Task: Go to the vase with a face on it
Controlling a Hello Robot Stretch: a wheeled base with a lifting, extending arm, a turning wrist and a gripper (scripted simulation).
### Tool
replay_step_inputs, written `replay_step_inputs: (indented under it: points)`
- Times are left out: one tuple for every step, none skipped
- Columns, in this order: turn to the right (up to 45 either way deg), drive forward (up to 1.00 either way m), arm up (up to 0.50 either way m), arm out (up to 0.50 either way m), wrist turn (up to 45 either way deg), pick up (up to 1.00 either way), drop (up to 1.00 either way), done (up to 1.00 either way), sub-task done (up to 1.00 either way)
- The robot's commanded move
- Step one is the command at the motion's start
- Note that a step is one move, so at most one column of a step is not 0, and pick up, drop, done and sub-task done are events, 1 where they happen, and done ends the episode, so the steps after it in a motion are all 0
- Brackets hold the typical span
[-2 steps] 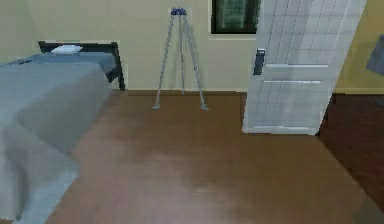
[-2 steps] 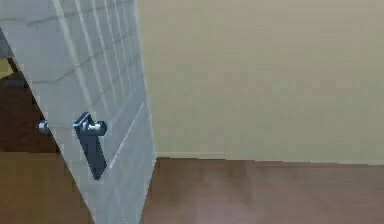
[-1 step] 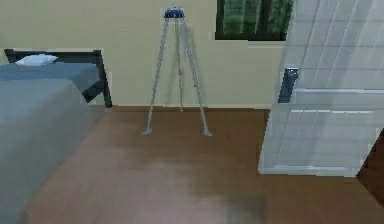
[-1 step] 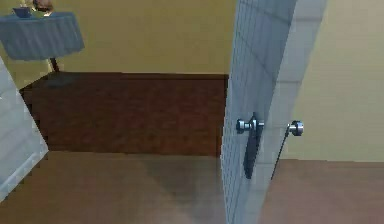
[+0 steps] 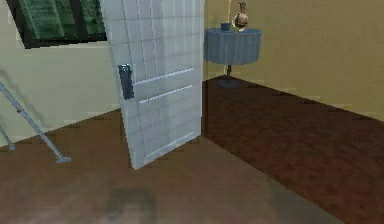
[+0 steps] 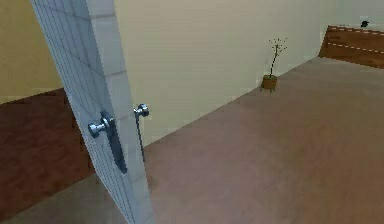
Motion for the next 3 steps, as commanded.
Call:
replay_step_inputs:
  points:
    - [3.0,0.0,0.0,0.0,0.0,0.0,0.0,0.0,0.0]
    - [0.0,0.45,0.0,0.0,0.0,0.0,0.0,0.0,0.0]
    - [30.0,0.0,0.0,0.0,0.0,0.0,0.0,0.0,0.0]
